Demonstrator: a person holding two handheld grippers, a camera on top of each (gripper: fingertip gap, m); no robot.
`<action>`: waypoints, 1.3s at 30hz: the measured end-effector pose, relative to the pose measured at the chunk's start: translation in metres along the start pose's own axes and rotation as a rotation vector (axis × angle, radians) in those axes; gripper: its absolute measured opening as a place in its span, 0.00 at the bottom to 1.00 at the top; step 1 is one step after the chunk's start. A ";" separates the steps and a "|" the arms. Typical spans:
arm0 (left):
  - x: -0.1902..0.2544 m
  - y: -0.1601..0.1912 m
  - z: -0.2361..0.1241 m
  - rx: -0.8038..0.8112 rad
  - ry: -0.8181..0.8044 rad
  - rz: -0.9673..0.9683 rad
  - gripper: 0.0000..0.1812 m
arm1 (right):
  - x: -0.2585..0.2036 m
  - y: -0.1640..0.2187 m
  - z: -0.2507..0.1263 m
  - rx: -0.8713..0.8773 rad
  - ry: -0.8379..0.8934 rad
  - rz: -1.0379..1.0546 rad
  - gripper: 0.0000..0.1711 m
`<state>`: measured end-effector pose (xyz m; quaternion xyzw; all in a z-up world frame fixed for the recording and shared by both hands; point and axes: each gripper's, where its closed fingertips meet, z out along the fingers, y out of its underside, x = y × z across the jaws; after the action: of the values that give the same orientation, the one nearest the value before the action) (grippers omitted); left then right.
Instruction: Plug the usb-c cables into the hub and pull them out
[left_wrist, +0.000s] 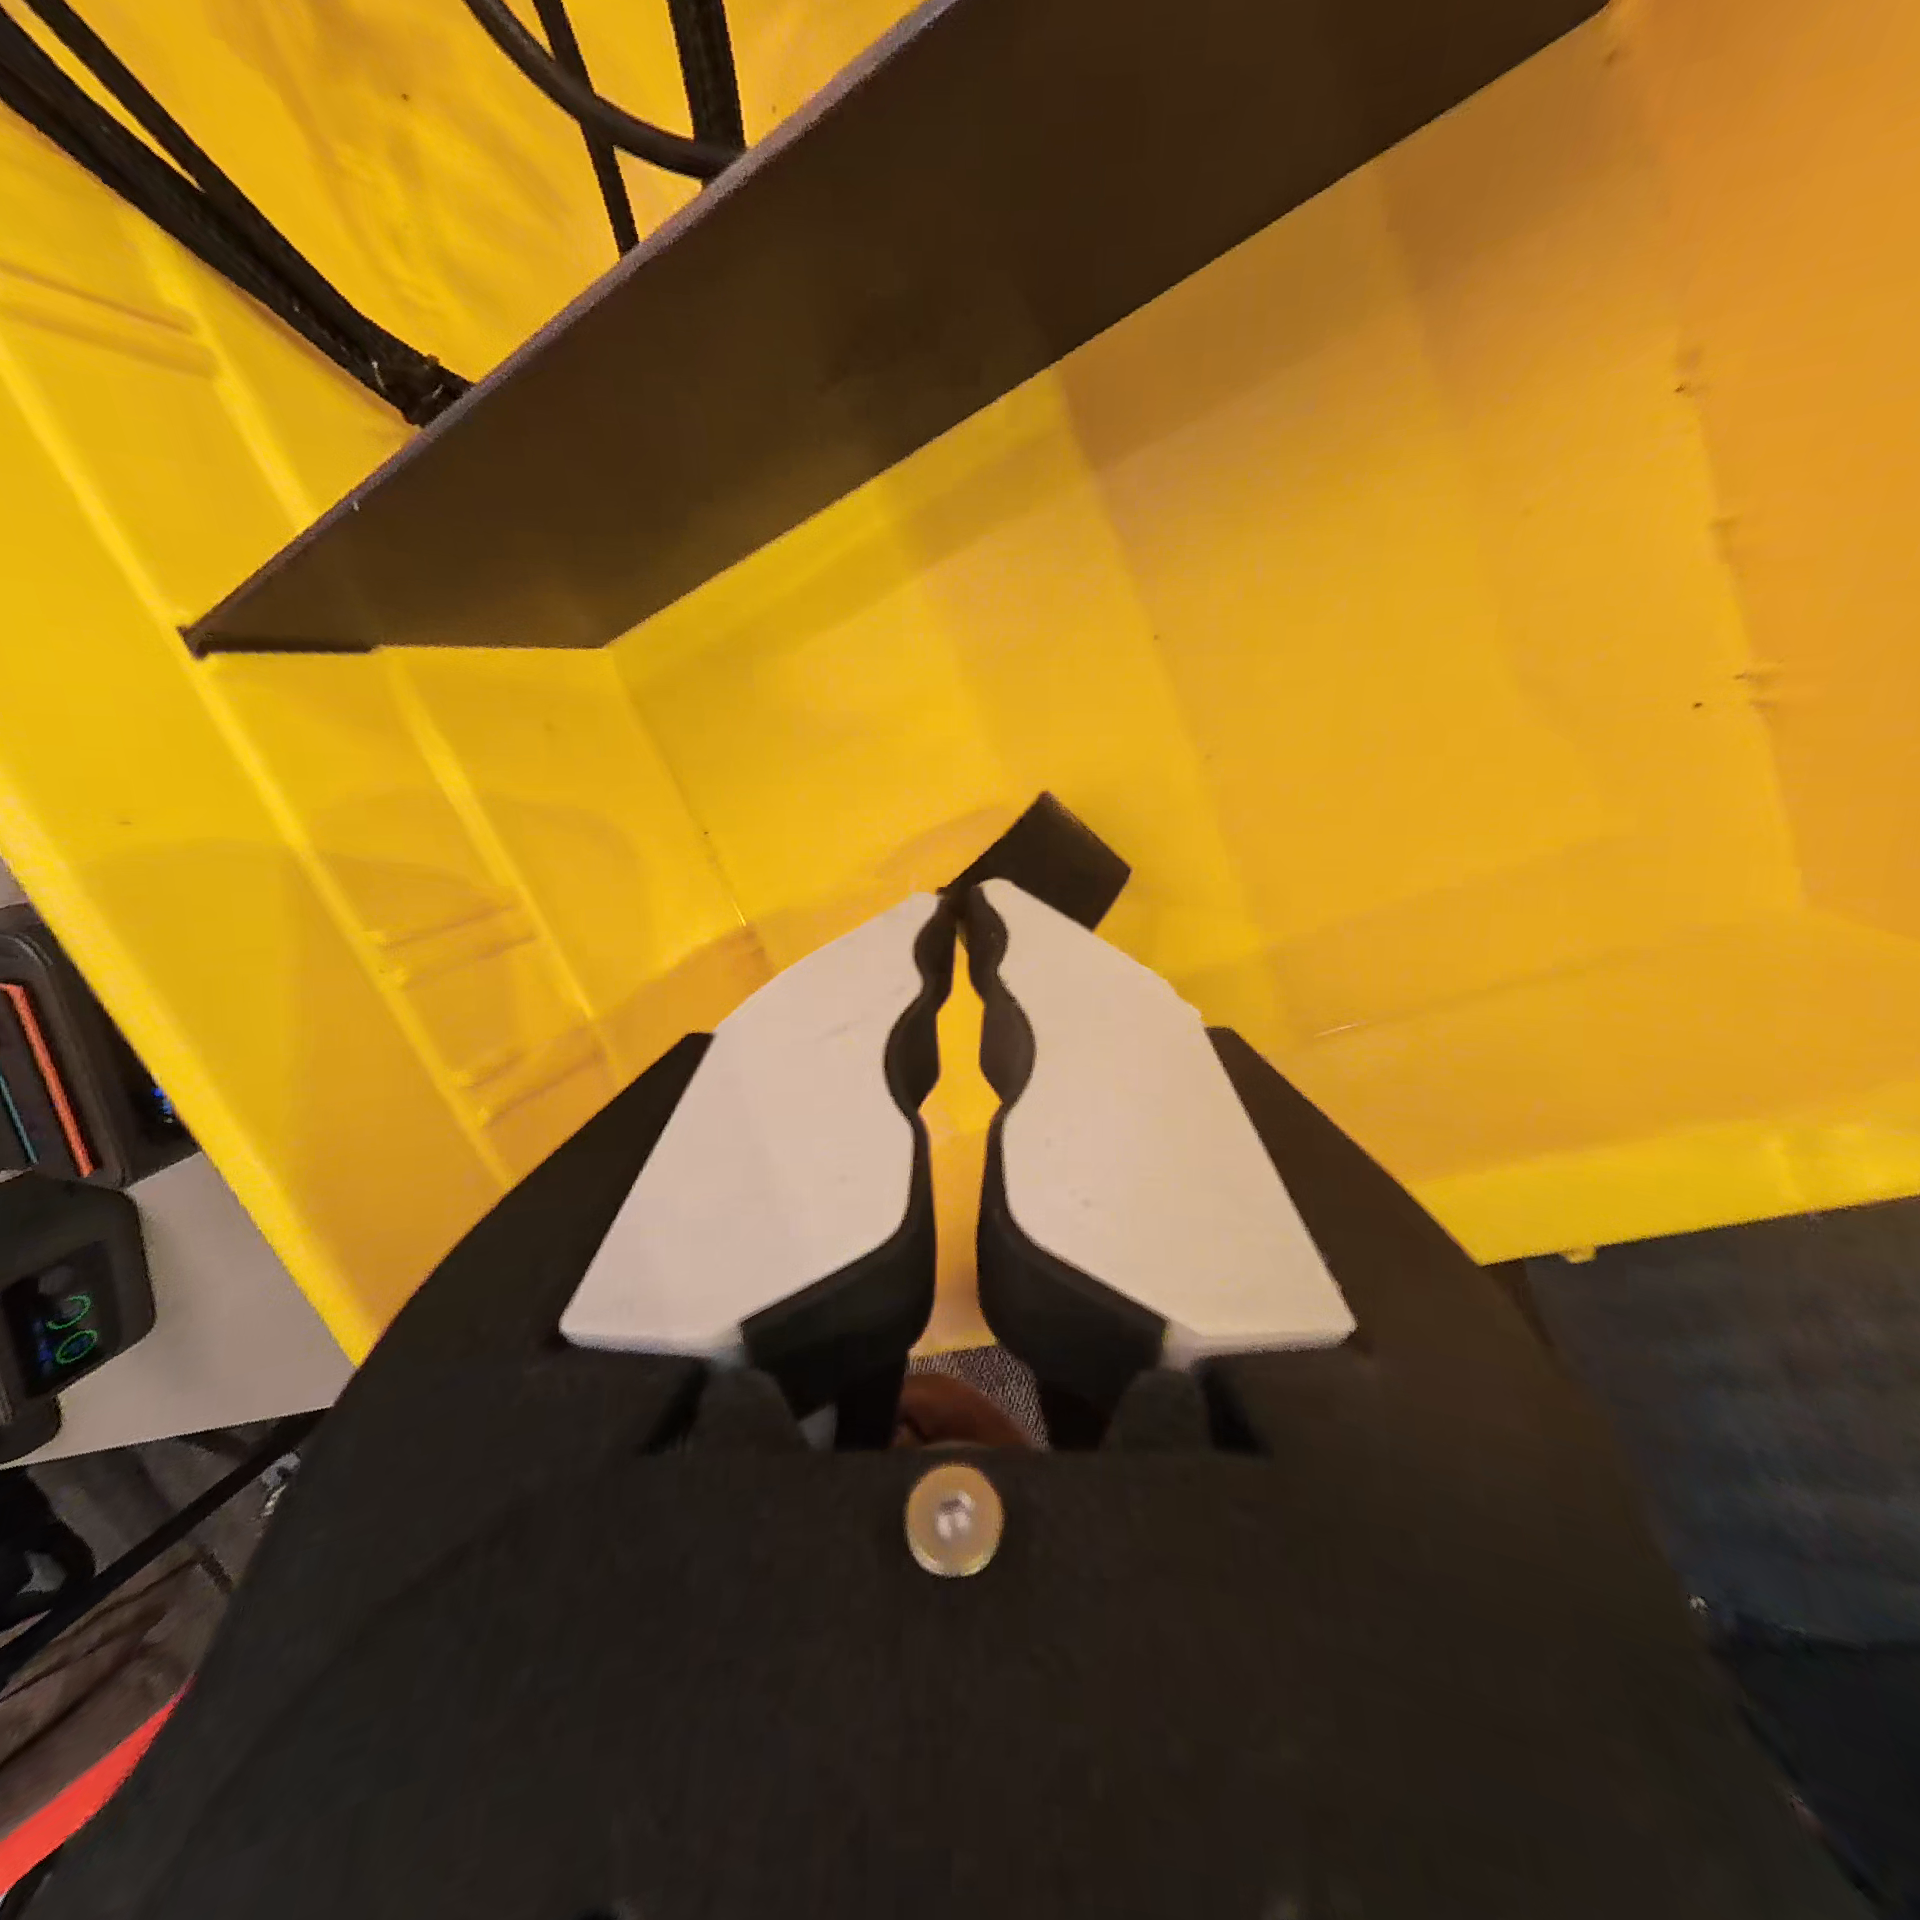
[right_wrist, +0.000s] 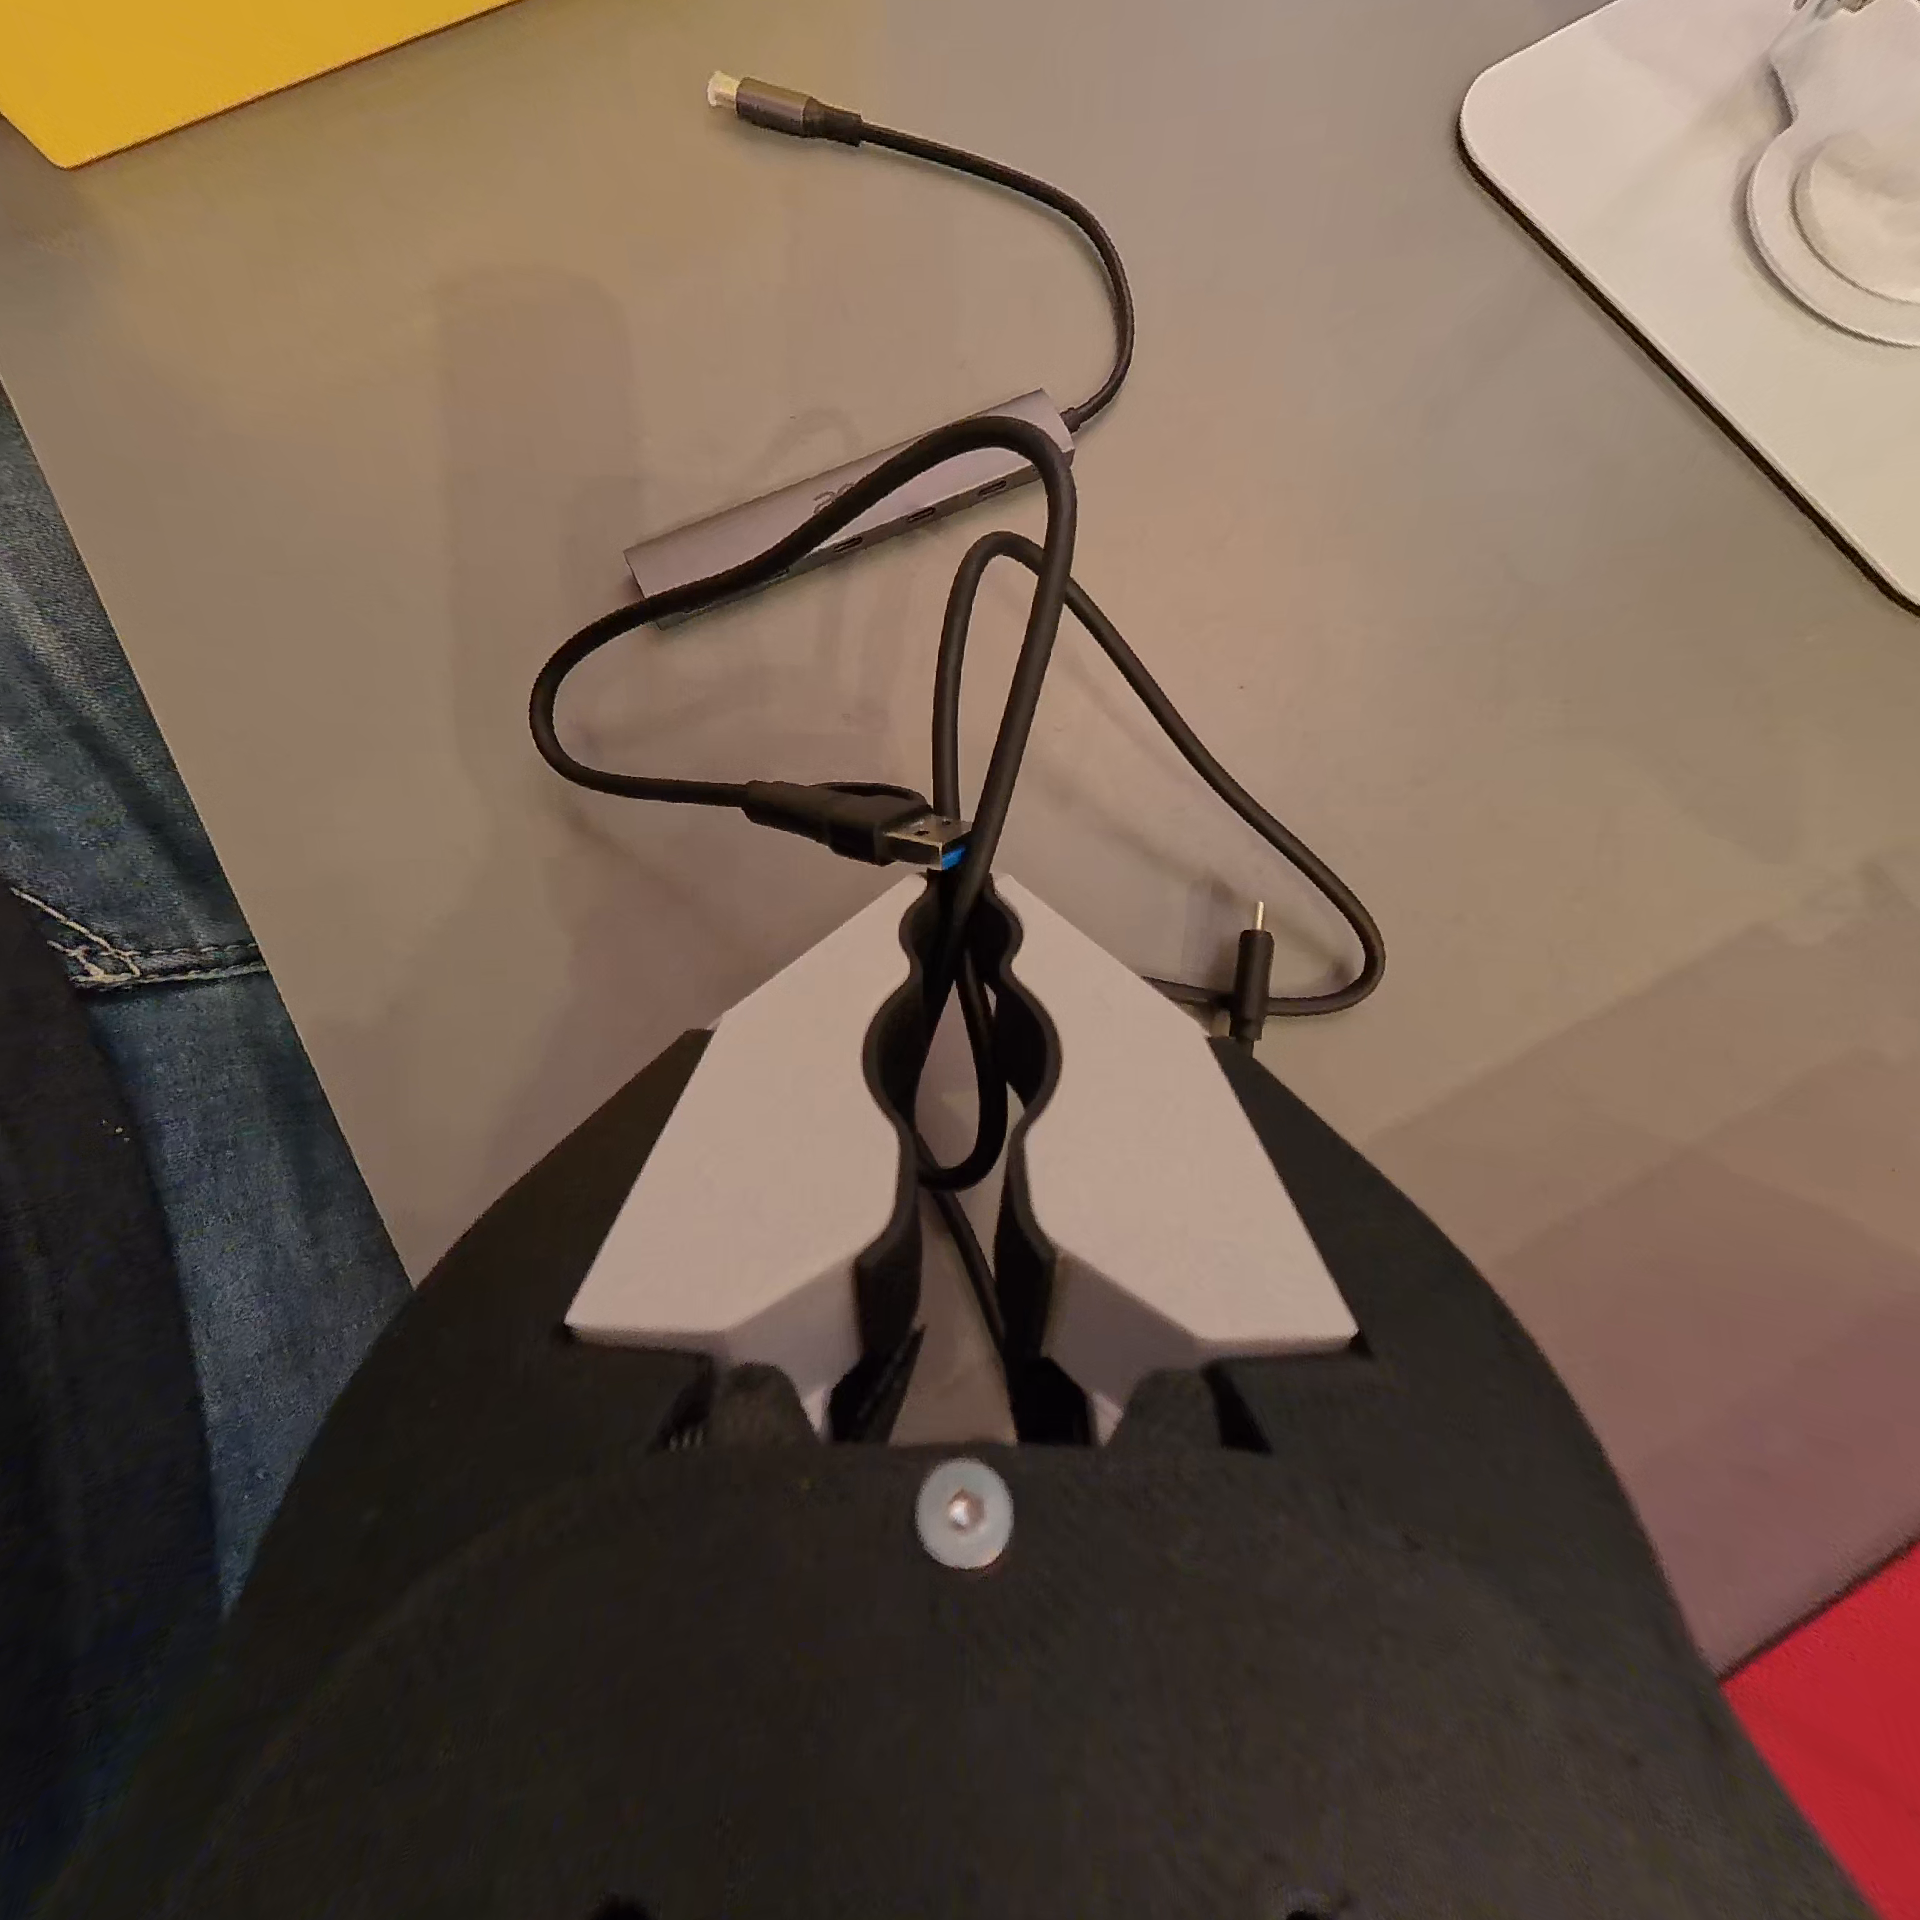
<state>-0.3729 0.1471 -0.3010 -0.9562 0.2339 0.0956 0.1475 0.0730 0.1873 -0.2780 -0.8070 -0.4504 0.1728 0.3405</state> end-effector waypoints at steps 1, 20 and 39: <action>-0.002 0.000 0.000 -0.007 -0.003 0.008 0.00 | 0.000 0.000 0.000 0.001 -0.001 0.000 0.01; 0.049 -0.114 -0.131 0.496 -0.003 0.218 0.00 | 0.004 0.009 0.002 -0.039 0.009 -0.016 0.01; 0.212 -0.178 -0.023 0.385 0.094 0.440 0.00 | 0.002 0.028 -0.017 -0.122 0.044 -0.061 0.16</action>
<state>-0.1006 0.2014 -0.2903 -0.8405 0.4559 0.0346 0.2907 0.1010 0.1725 -0.2855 -0.8158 -0.4769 0.1168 0.3057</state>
